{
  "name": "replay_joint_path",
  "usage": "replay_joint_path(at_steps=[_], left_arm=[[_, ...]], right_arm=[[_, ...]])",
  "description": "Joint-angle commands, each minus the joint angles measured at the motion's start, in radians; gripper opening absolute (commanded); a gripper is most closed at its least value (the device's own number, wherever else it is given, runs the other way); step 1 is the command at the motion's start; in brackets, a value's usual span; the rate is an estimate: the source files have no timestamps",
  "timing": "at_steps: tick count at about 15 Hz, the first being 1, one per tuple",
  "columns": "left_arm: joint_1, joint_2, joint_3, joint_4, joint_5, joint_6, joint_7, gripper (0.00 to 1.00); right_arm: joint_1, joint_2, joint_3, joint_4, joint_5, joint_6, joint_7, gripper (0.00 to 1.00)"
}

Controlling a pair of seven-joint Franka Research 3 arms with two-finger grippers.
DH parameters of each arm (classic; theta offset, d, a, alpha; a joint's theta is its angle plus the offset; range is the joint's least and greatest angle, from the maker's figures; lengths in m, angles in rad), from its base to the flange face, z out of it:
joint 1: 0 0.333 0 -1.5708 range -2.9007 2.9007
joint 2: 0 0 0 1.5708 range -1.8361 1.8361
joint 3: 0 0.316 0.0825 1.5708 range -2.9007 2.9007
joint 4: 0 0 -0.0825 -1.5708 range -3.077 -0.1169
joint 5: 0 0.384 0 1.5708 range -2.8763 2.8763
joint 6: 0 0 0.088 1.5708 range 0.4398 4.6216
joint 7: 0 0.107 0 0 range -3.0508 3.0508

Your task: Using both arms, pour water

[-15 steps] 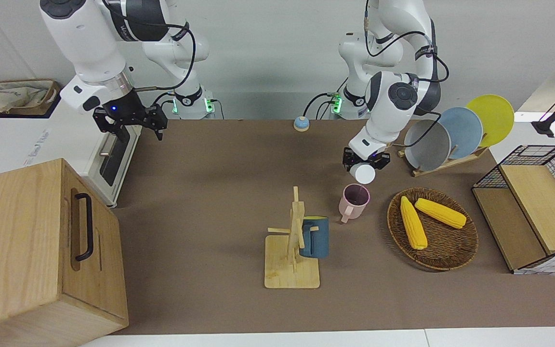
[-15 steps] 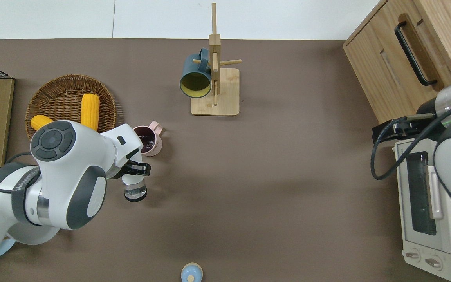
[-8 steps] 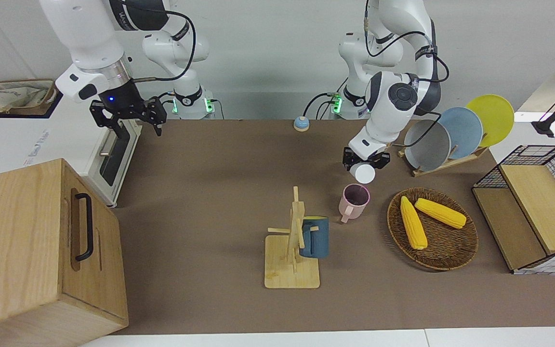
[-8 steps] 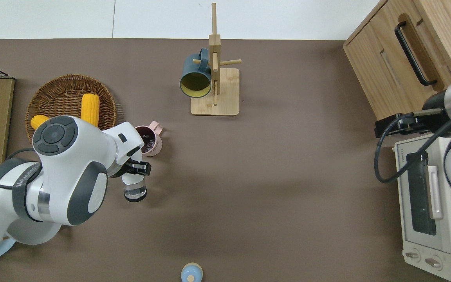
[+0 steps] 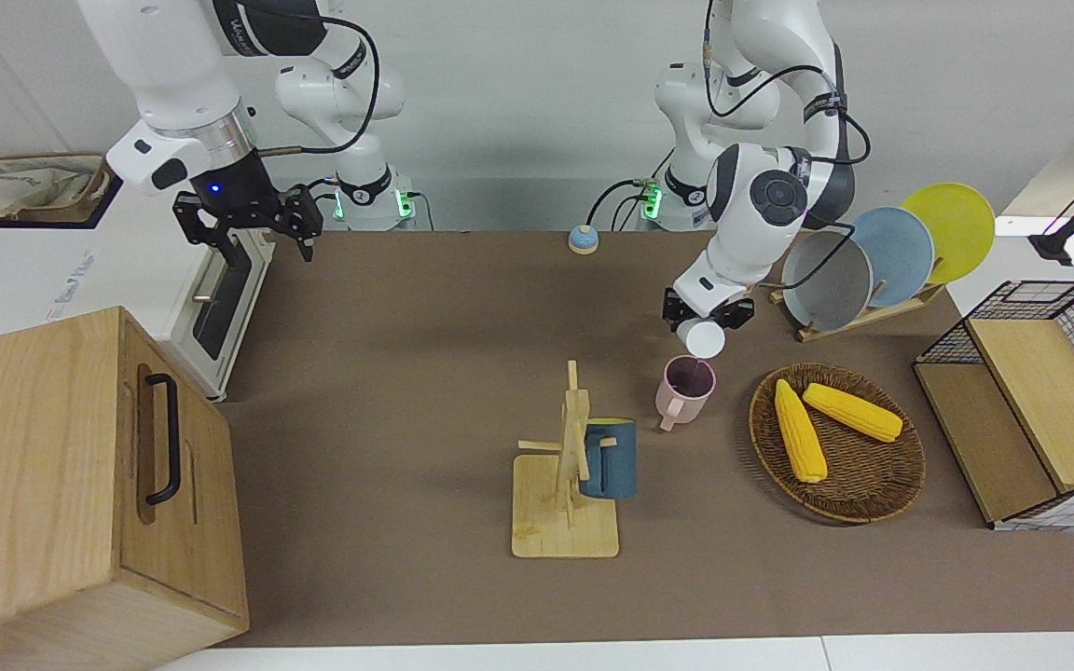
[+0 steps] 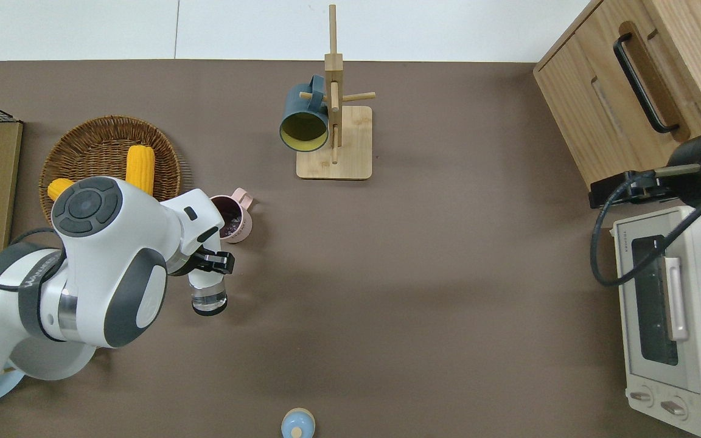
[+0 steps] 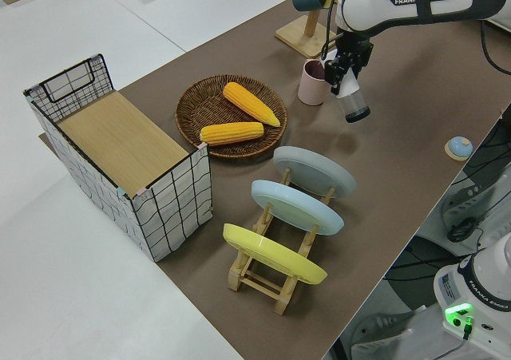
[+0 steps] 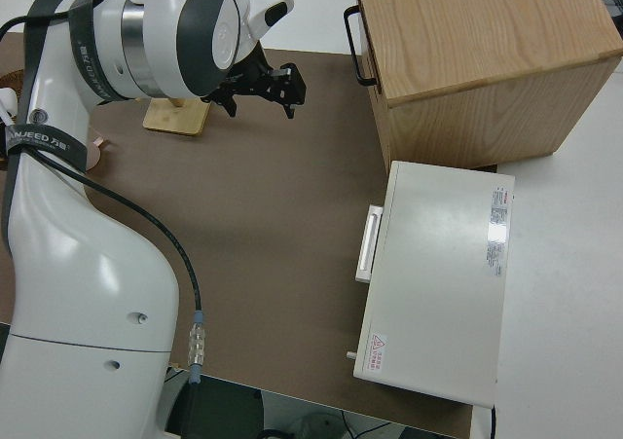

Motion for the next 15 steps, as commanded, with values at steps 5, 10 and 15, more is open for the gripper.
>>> replay_joint_path(at_steps=[5,10,15], left_arm=[[-0.004,0.004,0.006,0.047,-0.015,-0.066,-0.012,0.00],[-0.001,0.004,0.008,0.089,-0.015,-0.132,-0.010,0.00],[-0.001,0.003,0.008,0.089,-0.015,-0.138,-0.012,0.00]], right_arm=[[0.002,-0.005,-0.002,0.004,0.010,-0.010,-0.014,0.985],[0.002,-0.004,-0.002,0.004,0.010,-0.010,-0.014,0.985],[0.002,-0.004,-0.002,0.004,0.010,-0.010,-0.014,0.985]])
